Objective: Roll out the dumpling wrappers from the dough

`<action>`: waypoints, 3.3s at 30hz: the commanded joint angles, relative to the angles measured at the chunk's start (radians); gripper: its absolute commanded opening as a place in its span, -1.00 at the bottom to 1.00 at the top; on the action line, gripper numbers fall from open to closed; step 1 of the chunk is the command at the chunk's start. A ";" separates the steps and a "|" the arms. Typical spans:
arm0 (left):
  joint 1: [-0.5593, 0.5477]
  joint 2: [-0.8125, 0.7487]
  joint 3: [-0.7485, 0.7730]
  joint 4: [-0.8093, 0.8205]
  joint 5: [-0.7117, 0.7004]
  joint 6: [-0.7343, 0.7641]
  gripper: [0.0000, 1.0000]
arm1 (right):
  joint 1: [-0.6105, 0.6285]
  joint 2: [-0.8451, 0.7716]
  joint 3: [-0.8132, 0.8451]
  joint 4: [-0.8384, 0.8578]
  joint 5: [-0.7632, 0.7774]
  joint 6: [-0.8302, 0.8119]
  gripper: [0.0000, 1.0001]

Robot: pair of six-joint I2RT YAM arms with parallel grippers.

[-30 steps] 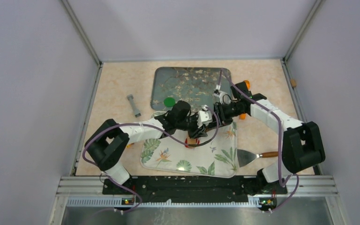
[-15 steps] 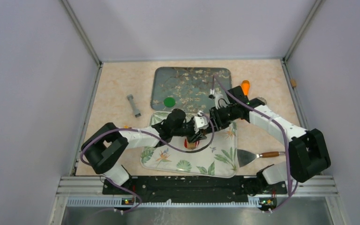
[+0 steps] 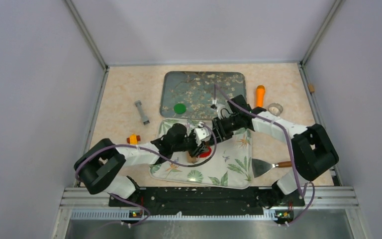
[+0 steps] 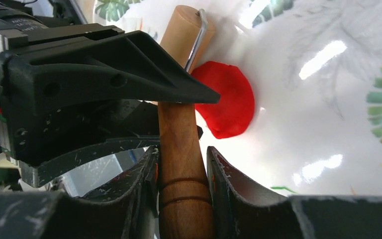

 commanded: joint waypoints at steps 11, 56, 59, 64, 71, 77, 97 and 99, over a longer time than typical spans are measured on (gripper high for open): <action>-0.051 -0.146 0.161 -0.129 -0.031 -0.142 -1.00 | -0.021 -0.081 0.258 -0.370 0.031 -0.273 -1.00; -0.101 0.390 0.316 0.244 0.056 -0.138 -1.00 | -0.235 -0.127 0.232 -0.485 0.151 -0.306 -1.00; -0.054 0.324 0.364 0.113 0.089 -0.124 -1.00 | -0.230 -0.130 0.248 -0.487 0.102 -0.289 -1.00; 0.009 0.260 0.364 -0.061 0.141 -0.031 -1.00 | -0.229 -0.095 0.189 -0.443 0.135 -0.290 -1.00; 0.023 0.221 0.329 -0.151 0.142 0.029 -1.00 | -0.200 -0.025 0.245 -0.441 0.243 -0.314 -1.00; -0.007 0.255 0.316 -0.019 0.108 -0.017 -1.00 | -0.192 -0.035 0.358 -0.537 0.257 -0.320 -1.00; -0.007 0.282 0.362 0.088 0.242 0.137 0.23 | -0.225 -0.060 0.340 -0.532 0.201 -0.261 -1.00; -0.016 0.308 0.381 0.092 0.239 0.134 0.19 | -0.226 -0.061 0.322 -0.528 0.198 -0.254 -1.00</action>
